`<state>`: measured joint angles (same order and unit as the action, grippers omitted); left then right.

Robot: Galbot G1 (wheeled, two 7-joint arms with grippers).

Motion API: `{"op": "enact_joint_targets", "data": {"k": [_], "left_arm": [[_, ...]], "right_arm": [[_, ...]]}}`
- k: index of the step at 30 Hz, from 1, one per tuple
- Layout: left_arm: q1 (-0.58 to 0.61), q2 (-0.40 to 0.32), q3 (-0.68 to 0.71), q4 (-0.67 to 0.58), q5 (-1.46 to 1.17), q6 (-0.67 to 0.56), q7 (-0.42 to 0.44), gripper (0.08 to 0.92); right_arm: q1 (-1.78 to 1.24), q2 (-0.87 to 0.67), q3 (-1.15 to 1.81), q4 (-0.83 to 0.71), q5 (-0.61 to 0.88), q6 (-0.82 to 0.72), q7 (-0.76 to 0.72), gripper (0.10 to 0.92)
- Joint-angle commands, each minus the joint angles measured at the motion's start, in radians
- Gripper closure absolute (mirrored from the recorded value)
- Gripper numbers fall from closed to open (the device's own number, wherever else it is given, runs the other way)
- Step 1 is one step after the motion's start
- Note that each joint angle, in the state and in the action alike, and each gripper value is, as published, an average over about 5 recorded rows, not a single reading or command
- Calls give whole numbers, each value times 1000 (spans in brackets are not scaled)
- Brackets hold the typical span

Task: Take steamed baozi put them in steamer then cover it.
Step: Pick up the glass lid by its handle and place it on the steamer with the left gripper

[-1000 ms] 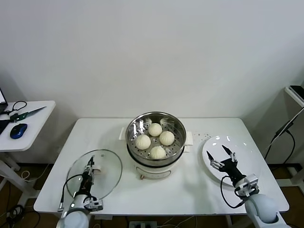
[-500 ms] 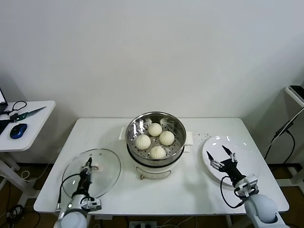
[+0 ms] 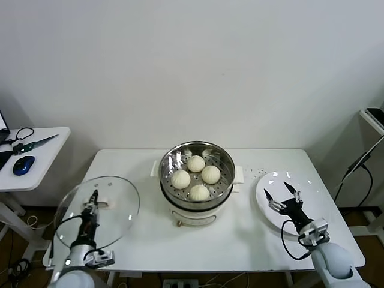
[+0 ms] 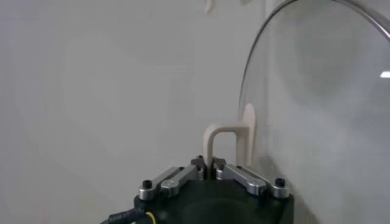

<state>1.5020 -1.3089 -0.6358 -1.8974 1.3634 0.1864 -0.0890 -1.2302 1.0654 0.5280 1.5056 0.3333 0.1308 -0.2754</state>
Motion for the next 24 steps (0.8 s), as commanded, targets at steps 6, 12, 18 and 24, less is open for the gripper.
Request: {"op": "enact_joint_targets", "data": {"k": [6, 12, 18, 24], "left_arm": [[0, 188, 145, -303, 35, 312, 141, 853], [-148, 261, 332, -311, 79, 428, 242, 853], [-346, 252, 560, -271, 151, 513, 389, 853], [-528, 107, 749, -186, 289, 550, 525, 853]], "right_arm": [[29, -8, -10, -37, -9, 5, -3, 203], [41, -1, -16, -65, -21, 12, -5, 203], [51, 8, -16, -86, -27, 16, -9, 203], [53, 10, -6, -100, -29, 23, -13, 203]]}}
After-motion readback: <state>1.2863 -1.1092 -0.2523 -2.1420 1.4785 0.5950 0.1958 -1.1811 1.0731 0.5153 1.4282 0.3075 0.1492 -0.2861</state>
